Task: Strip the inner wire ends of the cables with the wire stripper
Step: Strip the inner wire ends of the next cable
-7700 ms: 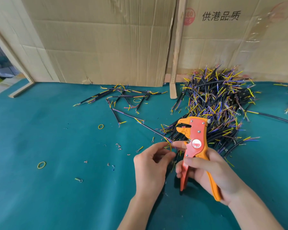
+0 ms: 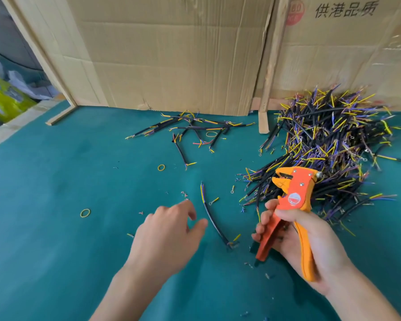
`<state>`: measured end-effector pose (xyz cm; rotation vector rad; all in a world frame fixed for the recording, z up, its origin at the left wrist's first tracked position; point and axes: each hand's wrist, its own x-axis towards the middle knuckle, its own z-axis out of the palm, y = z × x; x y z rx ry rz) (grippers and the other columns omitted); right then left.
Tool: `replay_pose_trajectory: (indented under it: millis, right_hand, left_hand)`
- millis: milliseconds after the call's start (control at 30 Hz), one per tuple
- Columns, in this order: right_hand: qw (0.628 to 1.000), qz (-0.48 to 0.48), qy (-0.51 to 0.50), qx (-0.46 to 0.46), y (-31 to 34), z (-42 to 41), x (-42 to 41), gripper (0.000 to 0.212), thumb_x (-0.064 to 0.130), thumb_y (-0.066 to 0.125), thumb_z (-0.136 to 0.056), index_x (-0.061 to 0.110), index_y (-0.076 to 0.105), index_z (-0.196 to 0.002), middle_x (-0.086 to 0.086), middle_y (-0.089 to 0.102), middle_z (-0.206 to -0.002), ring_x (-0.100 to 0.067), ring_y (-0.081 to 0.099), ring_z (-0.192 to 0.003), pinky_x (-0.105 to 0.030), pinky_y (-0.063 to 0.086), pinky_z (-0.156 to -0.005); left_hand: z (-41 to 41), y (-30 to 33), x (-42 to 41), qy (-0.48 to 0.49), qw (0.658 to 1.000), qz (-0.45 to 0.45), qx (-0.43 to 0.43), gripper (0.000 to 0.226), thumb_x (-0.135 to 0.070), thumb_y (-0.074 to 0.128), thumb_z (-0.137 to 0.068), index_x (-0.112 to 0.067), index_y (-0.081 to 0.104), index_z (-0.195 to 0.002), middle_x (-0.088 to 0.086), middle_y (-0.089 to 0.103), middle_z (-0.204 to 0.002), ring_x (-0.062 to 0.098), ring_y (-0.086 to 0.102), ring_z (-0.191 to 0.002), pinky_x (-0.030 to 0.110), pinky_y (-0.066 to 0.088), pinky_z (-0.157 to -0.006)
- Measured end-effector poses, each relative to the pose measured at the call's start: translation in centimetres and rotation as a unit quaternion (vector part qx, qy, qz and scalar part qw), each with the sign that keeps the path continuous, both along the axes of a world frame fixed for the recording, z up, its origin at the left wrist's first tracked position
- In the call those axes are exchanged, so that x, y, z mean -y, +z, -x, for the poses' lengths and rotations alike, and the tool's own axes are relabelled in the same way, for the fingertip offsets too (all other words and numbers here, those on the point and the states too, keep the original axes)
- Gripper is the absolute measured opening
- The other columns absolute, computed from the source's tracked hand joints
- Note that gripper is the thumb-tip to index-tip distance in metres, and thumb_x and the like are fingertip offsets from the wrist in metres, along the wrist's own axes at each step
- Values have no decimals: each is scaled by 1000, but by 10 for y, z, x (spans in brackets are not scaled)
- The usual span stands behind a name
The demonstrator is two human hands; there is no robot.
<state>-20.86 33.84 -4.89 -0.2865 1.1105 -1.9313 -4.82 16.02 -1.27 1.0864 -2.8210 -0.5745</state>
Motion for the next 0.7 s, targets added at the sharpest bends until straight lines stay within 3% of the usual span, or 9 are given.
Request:
replay_pose_trajectory:
  millis: [67, 200, 333, 467, 600, 700]
  right_hand:
    - [1000, -4, 7, -12, 1, -3, 1, 46, 4, 70, -68, -2, 65, -114, -25, 60, -86, -38, 62, -73, -51, 59, -71]
    - [999, -20, 29, -23, 2, -5, 2, 58, 8, 67, -72, 2, 59, -129, -30, 61, -91, -41, 60, -74, -50, 57, -68]
    - [997, -28, 57, -41, 1, -4, -1, 60, 6, 69, -71, 1, 59, -130, -32, 64, -97, -42, 60, -75, -50, 56, -69]
    - [993, -44, 94, -53, 3, -4, -2, 62, 14, 78, -66, 3, 62, -124, -33, 67, -113, -43, 63, -78, -49, 56, -70]
    - [989, -42, 131, -58, 2, -9, 0, 62, 14, 80, -67, 0, 61, -124, -28, 66, -123, -43, 66, -89, -49, 57, -71]
    - [988, -42, 134, -62, 2, -9, 1, 66, 15, 79, -67, -4, 56, -126, -30, 67, -120, -42, 67, -96, -48, 57, -72]
  left_hand:
    - [17, -9, 10, 51, 998, -31, -16, 33, -63, 50, -91, -31, 55, -98, -6, 69, -85, 27, 64, -93, 39, 54, -84]
    - [54, -31, 10, 100, 992, -52, -54, 38, -61, 60, -87, -25, 58, -101, 2, 67, -93, 31, 60, -95, 38, 51, -77]
    - [66, -43, 4, 113, 987, -56, -102, 15, -37, 60, -86, -24, 59, -94, 3, 65, -89, 32, 60, -88, 38, 52, -75]
    - [65, -46, 5, 117, 978, -66, -159, 9, -27, 57, -86, -19, 61, -88, 6, 69, -80, 33, 63, -81, 40, 54, -78]
    - [68, -40, 0, 141, 947, -152, -243, 4, -20, 59, -87, -18, 59, -84, 2, 67, -54, 21, 67, -48, 31, 57, -54]
    - [76, -37, -3, 167, 925, -203, -274, 2, -14, 58, -88, -12, 58, -90, 0, 67, -51, 15, 60, -35, 20, 46, -38]
